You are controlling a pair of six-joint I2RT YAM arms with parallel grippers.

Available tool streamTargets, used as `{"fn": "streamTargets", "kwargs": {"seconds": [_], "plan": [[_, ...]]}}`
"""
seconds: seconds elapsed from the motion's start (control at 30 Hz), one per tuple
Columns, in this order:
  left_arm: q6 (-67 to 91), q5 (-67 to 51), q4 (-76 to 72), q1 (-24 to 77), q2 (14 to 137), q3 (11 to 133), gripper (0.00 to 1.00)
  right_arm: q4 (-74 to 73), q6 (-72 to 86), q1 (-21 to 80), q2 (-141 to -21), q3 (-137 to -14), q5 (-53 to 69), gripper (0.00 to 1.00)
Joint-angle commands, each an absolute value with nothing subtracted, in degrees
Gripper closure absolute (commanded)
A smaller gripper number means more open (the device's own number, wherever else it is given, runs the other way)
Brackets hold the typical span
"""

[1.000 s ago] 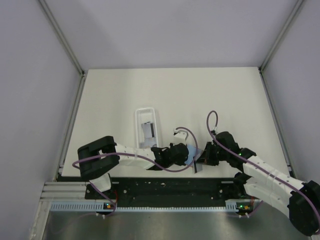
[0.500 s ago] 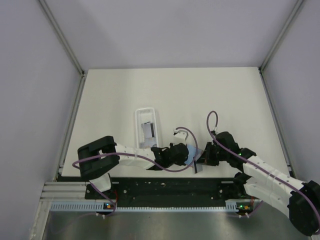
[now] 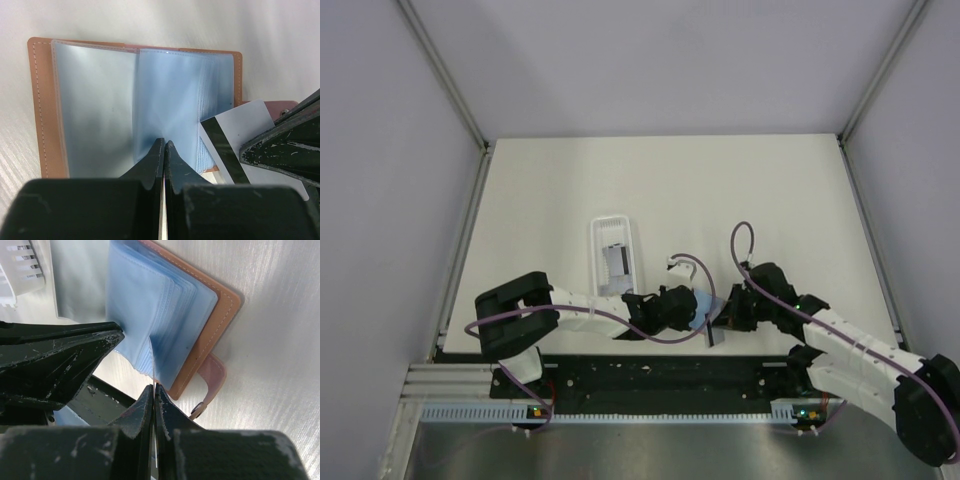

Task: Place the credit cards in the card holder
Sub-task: Insert the credit card into the card holder.

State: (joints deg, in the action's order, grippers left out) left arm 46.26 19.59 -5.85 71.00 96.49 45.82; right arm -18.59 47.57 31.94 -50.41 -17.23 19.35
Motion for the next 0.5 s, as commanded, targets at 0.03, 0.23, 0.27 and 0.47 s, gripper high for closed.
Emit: {"fn": "streamTargets", "kwargs": {"seconds": [0.03, 0.23, 0.27, 0.47], "plan": [[45.7, 19.7, -4.6, 70.6, 94.9, 45.4, 1.0, -14.8, 46.9, 31.3, -51.6, -16.7, 19.0, 1.0], [45.7, 19.3, -4.7, 70.6, 95.1, 45.7, 1.0, -13.5, 46.9, 31.3, -53.3, -17.1, 18.5, 1.0], [45.7, 19.2, -4.7, 70.6, 95.2, 45.8, 1.0, -13.3, 46.9, 31.3, -53.5, -17.2, 18.5, 1.0], [45.6, 19.1, -4.5, 70.6, 94.7, 45.8, 1.0, -10.6, 47.5, 31.3, -53.2, -16.6, 17.1, 1.0]]}}
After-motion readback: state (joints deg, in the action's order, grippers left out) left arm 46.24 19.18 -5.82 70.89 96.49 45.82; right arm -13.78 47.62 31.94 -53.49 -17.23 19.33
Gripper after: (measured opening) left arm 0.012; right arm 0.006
